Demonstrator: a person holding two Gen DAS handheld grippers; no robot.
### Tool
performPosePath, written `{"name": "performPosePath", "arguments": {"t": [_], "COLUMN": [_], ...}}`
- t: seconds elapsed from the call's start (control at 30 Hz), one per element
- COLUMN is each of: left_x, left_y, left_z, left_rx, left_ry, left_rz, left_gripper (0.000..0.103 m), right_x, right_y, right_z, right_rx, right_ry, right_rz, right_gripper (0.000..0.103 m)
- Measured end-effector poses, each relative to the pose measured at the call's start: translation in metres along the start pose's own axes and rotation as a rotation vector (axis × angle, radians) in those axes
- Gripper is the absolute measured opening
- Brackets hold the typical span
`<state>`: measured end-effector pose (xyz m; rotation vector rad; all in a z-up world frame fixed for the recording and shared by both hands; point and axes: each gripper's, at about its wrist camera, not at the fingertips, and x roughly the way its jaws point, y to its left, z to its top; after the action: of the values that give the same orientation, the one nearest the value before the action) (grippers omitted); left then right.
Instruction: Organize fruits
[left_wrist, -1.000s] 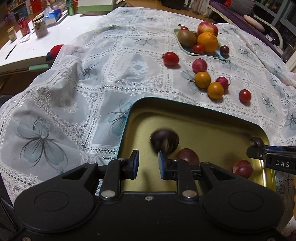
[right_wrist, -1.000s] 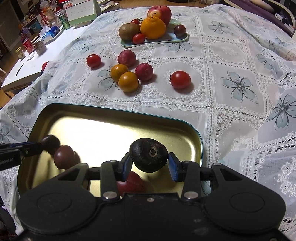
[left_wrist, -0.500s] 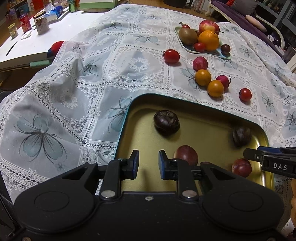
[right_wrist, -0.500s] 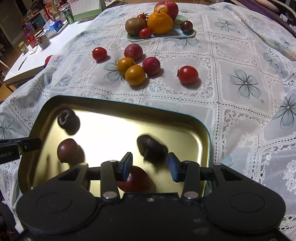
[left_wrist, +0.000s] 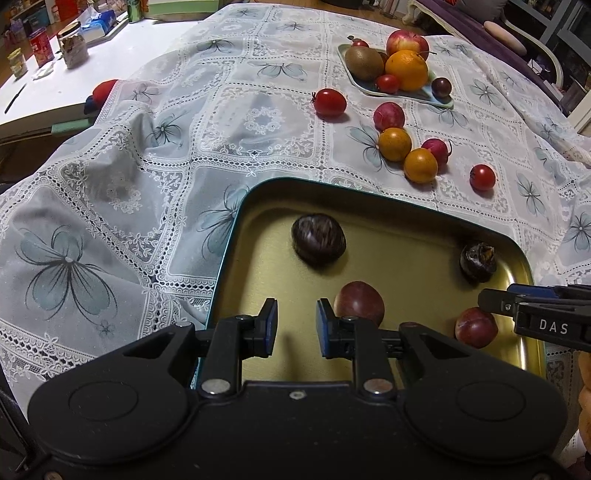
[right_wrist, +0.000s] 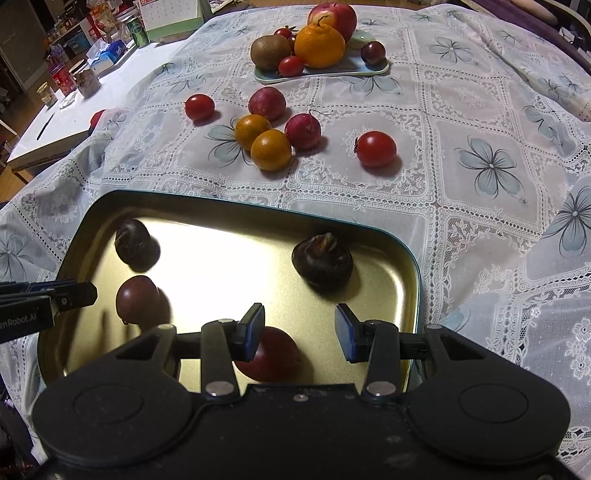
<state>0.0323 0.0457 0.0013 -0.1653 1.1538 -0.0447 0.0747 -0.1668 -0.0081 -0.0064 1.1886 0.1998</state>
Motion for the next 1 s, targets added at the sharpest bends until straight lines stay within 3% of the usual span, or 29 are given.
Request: {"name": "performPosePath", "arguments": {"t": [1.0], "left_x": [0.0017], "left_y": [-0.0048], "left_z": [-0.0006], "left_rx": [0.016], "left_ry": [0.014], "left_rz": [-0.008], "left_gripper": [0.03], "right_x": [0.0021], "right_y": [0.0028], "right_z": [-0.0017], "right_rx": [-0.012], "right_ry": [0.012], "right_rz": [0.009], "right_gripper": [0.043]}}
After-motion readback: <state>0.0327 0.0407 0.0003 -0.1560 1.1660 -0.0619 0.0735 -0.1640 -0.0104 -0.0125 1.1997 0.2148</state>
